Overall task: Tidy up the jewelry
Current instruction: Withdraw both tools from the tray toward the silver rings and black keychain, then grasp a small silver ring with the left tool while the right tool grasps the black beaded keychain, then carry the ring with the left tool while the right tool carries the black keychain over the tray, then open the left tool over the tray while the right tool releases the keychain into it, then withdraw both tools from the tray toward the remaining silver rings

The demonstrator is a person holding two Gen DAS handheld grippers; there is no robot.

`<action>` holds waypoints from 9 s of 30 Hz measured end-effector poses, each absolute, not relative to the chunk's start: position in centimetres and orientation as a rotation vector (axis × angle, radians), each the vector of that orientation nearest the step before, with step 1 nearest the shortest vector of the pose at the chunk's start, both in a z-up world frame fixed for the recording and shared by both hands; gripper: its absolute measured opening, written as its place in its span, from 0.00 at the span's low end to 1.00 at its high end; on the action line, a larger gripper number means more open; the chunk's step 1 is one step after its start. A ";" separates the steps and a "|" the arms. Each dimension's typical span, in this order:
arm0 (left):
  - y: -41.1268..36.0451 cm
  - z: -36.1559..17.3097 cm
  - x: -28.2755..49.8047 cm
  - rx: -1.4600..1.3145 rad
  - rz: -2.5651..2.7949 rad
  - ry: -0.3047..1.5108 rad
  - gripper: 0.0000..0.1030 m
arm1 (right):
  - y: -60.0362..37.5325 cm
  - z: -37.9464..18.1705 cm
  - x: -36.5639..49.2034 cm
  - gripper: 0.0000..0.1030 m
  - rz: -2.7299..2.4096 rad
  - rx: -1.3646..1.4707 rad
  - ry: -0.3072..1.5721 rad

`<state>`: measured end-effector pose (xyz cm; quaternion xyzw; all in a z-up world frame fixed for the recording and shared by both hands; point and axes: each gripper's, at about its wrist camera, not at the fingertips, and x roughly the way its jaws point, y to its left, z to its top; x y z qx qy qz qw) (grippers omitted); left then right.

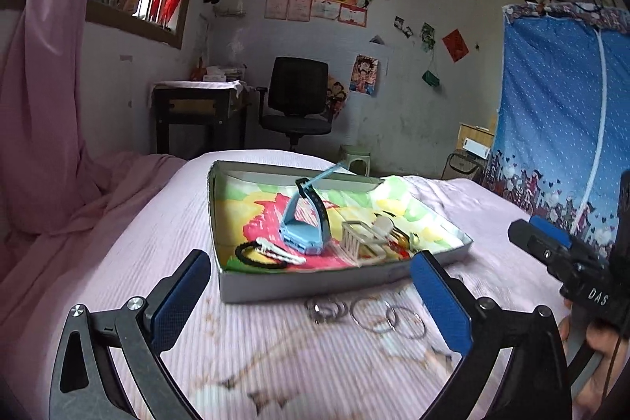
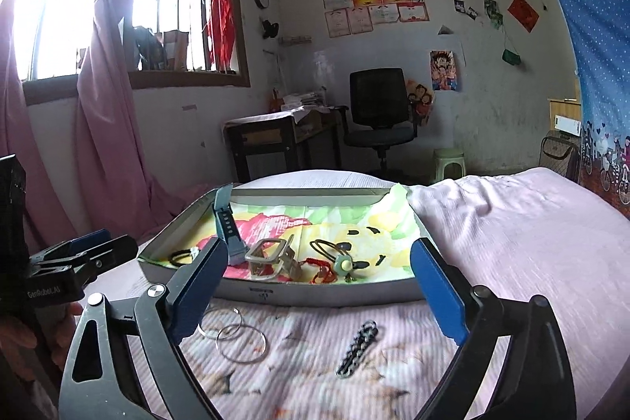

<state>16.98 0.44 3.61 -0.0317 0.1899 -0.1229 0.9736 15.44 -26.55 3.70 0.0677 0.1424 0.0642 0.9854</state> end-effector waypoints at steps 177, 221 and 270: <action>0.8 0.8 27.0 -0.153 -0.224 0.659 0.19 | -22.8 -0.6 26.7 0.03 0.171 0.092 0.656; 1.3 2.7 16.2 -0.018 -0.221 0.429 1.00 | -25.9 3.4 15.1 0.95 0.120 0.140 0.307; -1.0 -1.2 22.9 -0.041 -0.333 0.757 0.49 | -21.6 -1.9 20.4 0.24 0.297 0.020 0.720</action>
